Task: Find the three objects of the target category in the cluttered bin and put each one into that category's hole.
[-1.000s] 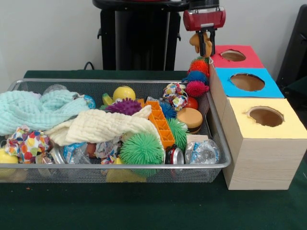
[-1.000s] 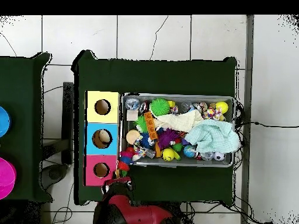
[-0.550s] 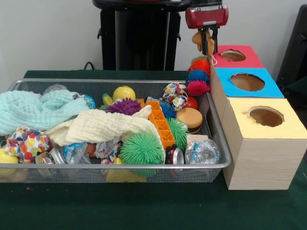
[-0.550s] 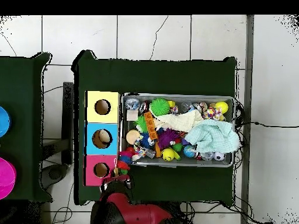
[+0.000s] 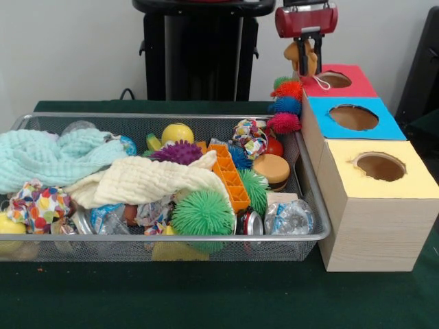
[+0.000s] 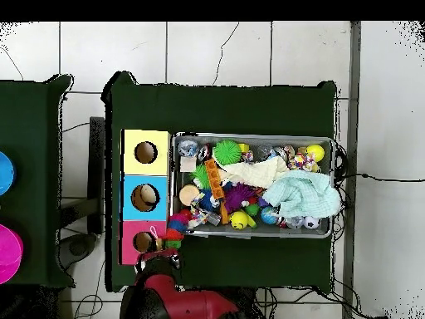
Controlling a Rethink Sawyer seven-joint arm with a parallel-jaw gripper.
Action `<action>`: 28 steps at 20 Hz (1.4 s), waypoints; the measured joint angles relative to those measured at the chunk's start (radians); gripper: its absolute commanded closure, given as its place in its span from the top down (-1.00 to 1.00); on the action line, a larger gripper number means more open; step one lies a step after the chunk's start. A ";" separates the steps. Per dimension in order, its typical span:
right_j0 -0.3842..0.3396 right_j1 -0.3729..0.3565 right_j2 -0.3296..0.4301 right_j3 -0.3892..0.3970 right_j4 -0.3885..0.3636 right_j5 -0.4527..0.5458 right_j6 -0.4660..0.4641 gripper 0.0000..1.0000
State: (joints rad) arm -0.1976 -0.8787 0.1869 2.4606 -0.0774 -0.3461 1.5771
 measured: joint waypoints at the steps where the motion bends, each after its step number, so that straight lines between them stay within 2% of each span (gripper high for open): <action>1: 0.005 0.003 0.000 0.000 0.002 0.000 0.000 -1.00; 6: 0.041 0.045 -0.001 -0.010 0.011 -0.016 0.000 -1.00; 9: 0.061 0.065 -0.016 -0.010 0.017 -0.071 0.000 -1.00; 20: 0.079 0.069 -0.029 -0.008 0.028 -0.092 0.000 -1.00; 28: 0.094 0.065 -0.029 -0.008 0.070 -0.090 0.000 -1.00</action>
State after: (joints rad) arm -0.1033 -0.8139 0.1575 2.4523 -0.0069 -0.4365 1.5771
